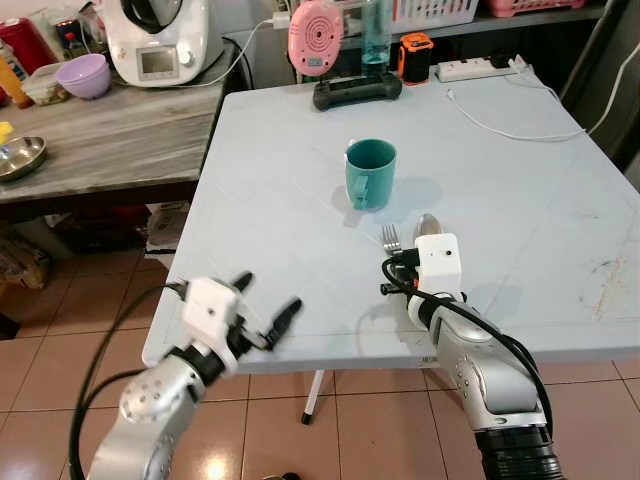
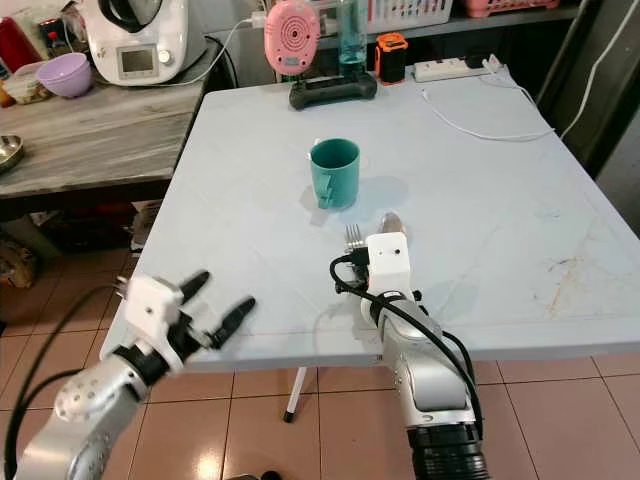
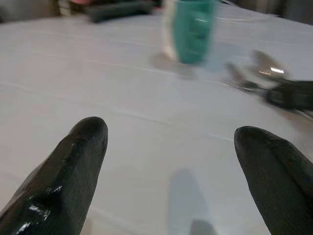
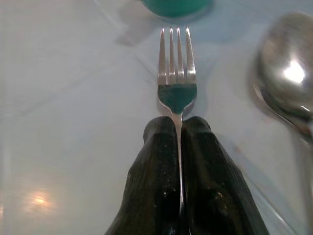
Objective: Setting the table
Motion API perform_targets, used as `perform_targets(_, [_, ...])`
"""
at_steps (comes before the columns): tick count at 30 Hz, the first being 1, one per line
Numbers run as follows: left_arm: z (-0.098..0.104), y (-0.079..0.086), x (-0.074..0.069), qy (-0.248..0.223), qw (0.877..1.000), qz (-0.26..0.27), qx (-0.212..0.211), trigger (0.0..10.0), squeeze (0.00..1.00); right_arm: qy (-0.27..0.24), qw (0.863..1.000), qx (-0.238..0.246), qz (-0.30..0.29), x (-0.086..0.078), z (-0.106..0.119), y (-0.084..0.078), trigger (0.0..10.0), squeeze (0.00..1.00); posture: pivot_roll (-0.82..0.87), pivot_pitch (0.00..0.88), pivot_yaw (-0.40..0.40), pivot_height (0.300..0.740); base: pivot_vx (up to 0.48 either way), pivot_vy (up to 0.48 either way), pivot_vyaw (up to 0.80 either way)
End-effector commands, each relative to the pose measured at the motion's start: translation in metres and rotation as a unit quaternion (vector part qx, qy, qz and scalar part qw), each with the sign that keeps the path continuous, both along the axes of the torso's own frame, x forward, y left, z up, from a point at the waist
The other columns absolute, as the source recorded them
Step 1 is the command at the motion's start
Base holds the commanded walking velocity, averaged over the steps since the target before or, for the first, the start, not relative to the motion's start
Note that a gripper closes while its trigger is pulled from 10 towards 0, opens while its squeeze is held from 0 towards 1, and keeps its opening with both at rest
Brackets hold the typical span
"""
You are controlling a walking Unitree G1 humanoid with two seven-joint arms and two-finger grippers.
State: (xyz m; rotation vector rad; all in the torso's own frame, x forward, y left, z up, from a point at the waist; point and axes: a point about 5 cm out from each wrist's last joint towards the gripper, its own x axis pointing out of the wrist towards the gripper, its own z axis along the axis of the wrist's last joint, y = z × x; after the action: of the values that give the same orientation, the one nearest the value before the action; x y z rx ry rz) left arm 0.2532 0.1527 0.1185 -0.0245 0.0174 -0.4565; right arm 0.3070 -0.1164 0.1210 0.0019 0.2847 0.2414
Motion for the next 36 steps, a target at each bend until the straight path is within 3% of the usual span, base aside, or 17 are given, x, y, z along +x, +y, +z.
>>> perform_targets(1, [-0.003, 0.013, 0.004, -0.002, 0.999, 0.047, 0.012, 10.0, 0.00, -0.020, 1.000, 0.010, 0.018, 0.002, 0.005, 0.008, 0.0, 0.00, -0.11, 0.086, 0.112, 0.740, 0.000, 0.000, 0.00])
perform_targets(4, [-0.001, 0.025, 0.013, -0.016, 0.992, 0.121, 0.015, 10.0, 0.00, -0.058, 0.998, 0.023, 0.020, 0.003, 0.016, 0.008, 0.0, 0.00, -0.11, 0.072, 0.111, 0.740, 0.000, 0.000, 0.00])
perform_targets(10, [0.000, 0.031, 0.022, -0.022, 0.983, 0.181, 0.000, 10.0, 0.00, -0.114, 0.993, 0.029, 0.021, 0.001, 0.028, 0.006, 0.0, 0.00, -0.11, 0.064, 0.113, 0.740, 0.000, 0.000, 0.00])
perform_targets(11, [0.000, 0.032, 0.022, -0.019, 0.982, 0.188, -0.001, 10.0, 0.00, -0.126, 0.991, 0.029, 0.020, 0.001, 0.031, 0.005, 3.8, 0.00, -0.11, 0.061, 0.113, 0.740, 0.000, 0.000, 0.00])
perform_targets(12, [-0.001, 0.033, 0.023, -0.018, 0.981, 0.193, -0.001, 10.0, 0.00, -0.135, 0.990, 0.029, 0.020, 0.000, 0.032, 0.005, 3.8, 0.00, -0.11, 0.059, 0.112, 0.740, 0.000, 0.000, 0.00])
perform_targets(13, [-0.001, 0.034, 0.024, -0.017, 0.980, 0.198, -0.003, 10.0, 0.00, -0.149, 0.988, 0.026, 0.019, -0.001, 0.035, 0.003, 10.0, 0.00, -0.11, 0.059, 0.112, 0.740, 0.000, 0.000, 0.00])
perform_targets(24, [0.001, 0.039, 0.031, -0.030, 0.975, 0.220, -0.019, 10.0, 0.00, -0.182, 0.983, 0.013, 0.007, -0.003, 0.038, -0.003, 10.0, 0.00, -0.12, 0.056, 0.110, 0.740, 0.000, 0.000, 0.00])
perform_targets(36, [0.001, 0.039, 0.031, -0.030, 0.974, 0.224, -0.027, 10.0, 0.00, -0.190, 0.982, 0.009, 0.007, -0.003, 0.039, -0.003, 10.0, 0.00, -0.12, 0.062, 0.107, 0.740, 0.000, 0.403, 0.00])
